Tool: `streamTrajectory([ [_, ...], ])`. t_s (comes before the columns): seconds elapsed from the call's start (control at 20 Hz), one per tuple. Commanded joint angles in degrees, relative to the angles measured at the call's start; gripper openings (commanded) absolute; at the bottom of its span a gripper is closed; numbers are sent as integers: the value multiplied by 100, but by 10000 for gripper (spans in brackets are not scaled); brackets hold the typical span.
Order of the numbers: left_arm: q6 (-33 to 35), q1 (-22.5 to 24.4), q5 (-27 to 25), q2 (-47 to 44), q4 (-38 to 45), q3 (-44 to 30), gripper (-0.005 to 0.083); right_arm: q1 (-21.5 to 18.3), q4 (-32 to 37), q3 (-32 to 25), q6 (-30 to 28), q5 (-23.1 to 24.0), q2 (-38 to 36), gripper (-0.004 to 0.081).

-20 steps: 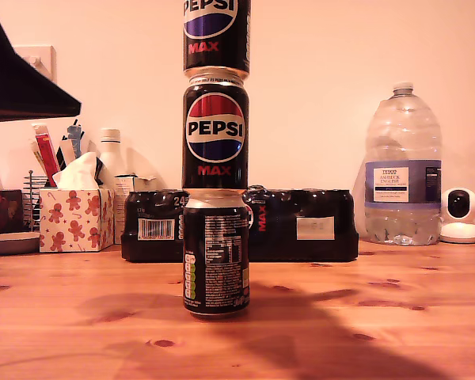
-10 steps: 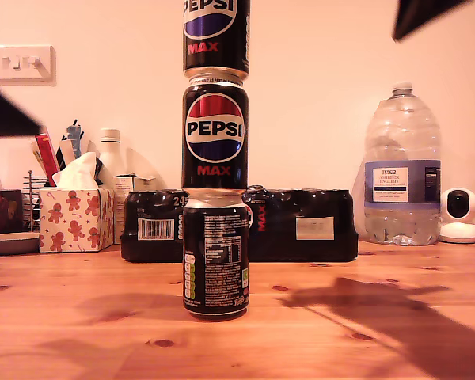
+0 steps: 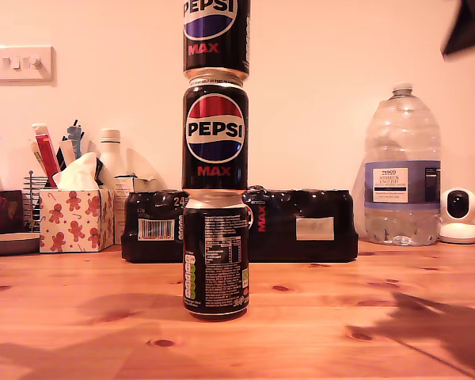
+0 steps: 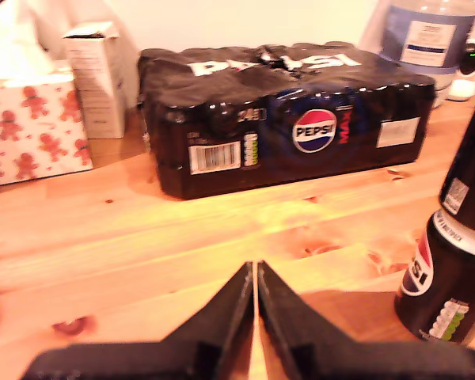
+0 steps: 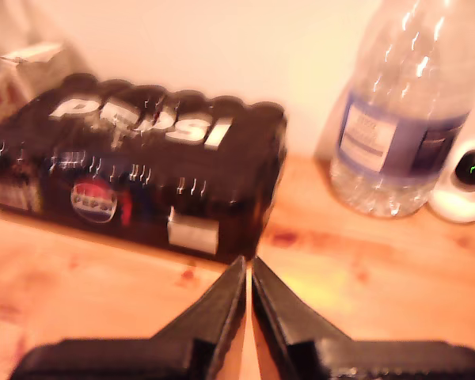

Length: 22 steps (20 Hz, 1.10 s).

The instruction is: Stack up the Pepsi cans on top of each other

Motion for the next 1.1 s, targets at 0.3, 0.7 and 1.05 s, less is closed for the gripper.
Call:
streamTrajectory([
  [0.3,-282,13,35,-1071,-846,-116,-2,7,254,-1805,356,-9,-1655,-11],
  [0.7,-417,-260,52,-2138,-1429,-116,-16,125,-555,-2079,588,179,-3759,-11],
  [1.05,-402,-393,48,-2682,-2157,-116,-14,232,-1447,-2052,586,-85,-4736,-11],
])
